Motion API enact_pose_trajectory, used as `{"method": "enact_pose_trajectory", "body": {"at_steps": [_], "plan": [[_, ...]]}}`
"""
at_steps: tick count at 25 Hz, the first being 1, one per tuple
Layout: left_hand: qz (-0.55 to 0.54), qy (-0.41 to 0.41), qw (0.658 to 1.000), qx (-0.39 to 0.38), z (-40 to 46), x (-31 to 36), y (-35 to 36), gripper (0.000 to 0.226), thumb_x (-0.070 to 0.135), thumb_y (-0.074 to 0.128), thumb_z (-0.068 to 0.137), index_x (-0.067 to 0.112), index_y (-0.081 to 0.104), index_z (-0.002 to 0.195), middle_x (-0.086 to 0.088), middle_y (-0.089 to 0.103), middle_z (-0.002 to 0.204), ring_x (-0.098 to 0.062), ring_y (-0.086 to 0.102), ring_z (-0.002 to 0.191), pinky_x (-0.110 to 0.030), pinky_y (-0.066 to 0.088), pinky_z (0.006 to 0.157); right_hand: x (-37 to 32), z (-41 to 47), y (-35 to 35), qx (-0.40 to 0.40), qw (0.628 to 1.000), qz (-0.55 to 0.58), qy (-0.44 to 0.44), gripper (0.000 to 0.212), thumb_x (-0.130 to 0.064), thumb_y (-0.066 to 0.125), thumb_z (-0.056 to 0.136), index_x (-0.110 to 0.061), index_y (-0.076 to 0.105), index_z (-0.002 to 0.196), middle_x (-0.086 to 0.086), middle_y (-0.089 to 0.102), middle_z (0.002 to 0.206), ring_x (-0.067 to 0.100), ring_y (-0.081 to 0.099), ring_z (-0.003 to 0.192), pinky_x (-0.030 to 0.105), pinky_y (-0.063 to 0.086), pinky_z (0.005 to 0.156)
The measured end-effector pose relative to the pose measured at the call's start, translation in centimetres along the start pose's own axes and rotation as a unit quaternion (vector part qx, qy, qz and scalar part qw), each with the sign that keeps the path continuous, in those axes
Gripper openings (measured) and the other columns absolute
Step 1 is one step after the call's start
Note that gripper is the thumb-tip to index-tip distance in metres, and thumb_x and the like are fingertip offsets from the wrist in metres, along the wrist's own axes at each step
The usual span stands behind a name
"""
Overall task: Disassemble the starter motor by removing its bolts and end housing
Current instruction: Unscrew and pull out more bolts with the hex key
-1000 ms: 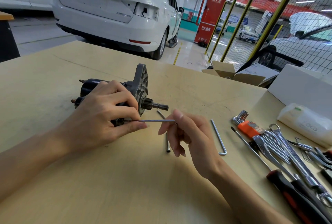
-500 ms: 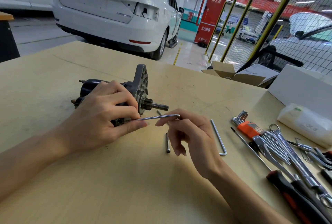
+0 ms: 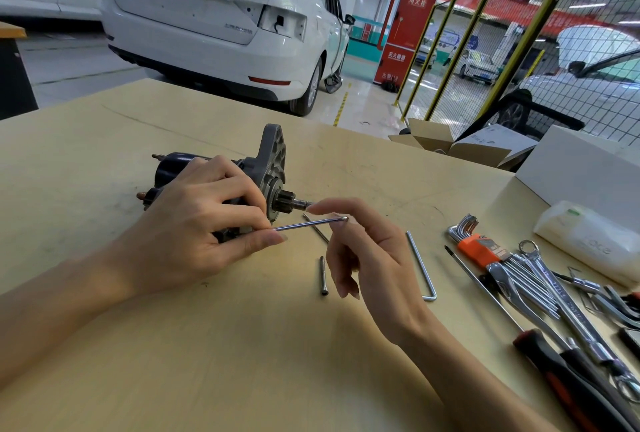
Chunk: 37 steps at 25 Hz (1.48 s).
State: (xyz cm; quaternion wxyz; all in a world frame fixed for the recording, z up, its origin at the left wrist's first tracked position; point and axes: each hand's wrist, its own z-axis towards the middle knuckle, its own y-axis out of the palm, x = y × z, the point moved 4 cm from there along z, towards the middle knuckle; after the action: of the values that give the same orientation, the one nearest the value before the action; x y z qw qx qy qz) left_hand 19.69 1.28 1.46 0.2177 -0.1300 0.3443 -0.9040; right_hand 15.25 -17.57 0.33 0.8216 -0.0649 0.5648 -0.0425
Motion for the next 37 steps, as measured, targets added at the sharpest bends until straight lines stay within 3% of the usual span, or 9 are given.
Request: {"method": "enact_pose_trajectory", "body": {"at_steps": [3, 11, 20, 29, 37], "plan": [[-0.004, -0.002, 1.0, -0.003, 0.02, -0.03, -0.05, 0.033, 0.048, 0.059, 0.09, 0.024, 0.076, 0.074, 0.013, 0.064, 0.086, -0.015, 0.052, 0.089, -0.036, 0.038, 0.08, -0.01, -0.01, 0.07, 0.012, 1.0, -0.01, 0.001, 0.023, -0.029, 0.047, 0.101, -0.018, 0.068, 0.099, 0.009, 0.047, 0.047, 0.014, 0.04, 0.038, 0.017, 0.035, 0.042], [-0.003, 0.001, 1.0, -0.011, -0.08, 0.04, -0.05, 0.036, 0.05, 0.058, 0.09, 0.024, 0.077, 0.075, 0.012, 0.065, 0.087, -0.016, 0.053, 0.09, -0.041, 0.04, 0.078, 0.04, -0.04, 0.34, -0.021, 1.0, 0.013, 0.02, 0.063, -0.054, 0.038, 0.094, -0.006, 0.07, 0.069, 0.008, 0.048, 0.045, 0.018, 0.042, 0.039, 0.021, 0.035, 0.043], [0.006, 0.002, 1.0, -0.016, -0.09, 0.09, -0.05, 0.035, 0.049, 0.057, 0.09, 0.024, 0.077, 0.076, 0.012, 0.066, 0.087, -0.017, 0.054, 0.09, -0.04, 0.04, 0.078, -0.17, -0.33, 0.67, -0.071, 0.997, 0.018, 0.011, 0.058, -0.055, 0.046, 0.089, -0.005, 0.068, 0.068, 0.008, 0.047, 0.046, 0.015, 0.042, 0.041, 0.021, 0.034, 0.044], [0.008, 0.007, 1.0, -0.012, -0.14, 0.0, 0.03, 0.034, 0.05, 0.059, 0.089, 0.025, 0.076, 0.074, 0.013, 0.064, 0.088, -0.014, 0.052, 0.091, -0.041, 0.04, 0.077, 0.14, -0.36, 0.74, -0.051, 0.998, -0.032, -0.007, 0.045, -0.049, 0.053, 0.092, -0.01, 0.065, 0.073, 0.001, 0.049, 0.046, 0.01, 0.043, 0.04, 0.018, 0.037, 0.047], [0.012, 0.016, 1.0, -0.022, -0.23, -0.35, 0.02, 0.039, 0.061, 0.066, 0.079, 0.023, 0.074, 0.08, 0.005, 0.063, 0.099, -0.015, 0.052, 0.094, -0.039, 0.042, 0.081, 0.75, -0.07, 0.2, 0.001, 0.999, -0.049, 0.004, 0.047, -0.039, 0.046, 0.1, -0.006, 0.06, 0.07, 0.003, 0.05, 0.044, 0.011, 0.041, 0.038, 0.018, 0.035, 0.045]]}}
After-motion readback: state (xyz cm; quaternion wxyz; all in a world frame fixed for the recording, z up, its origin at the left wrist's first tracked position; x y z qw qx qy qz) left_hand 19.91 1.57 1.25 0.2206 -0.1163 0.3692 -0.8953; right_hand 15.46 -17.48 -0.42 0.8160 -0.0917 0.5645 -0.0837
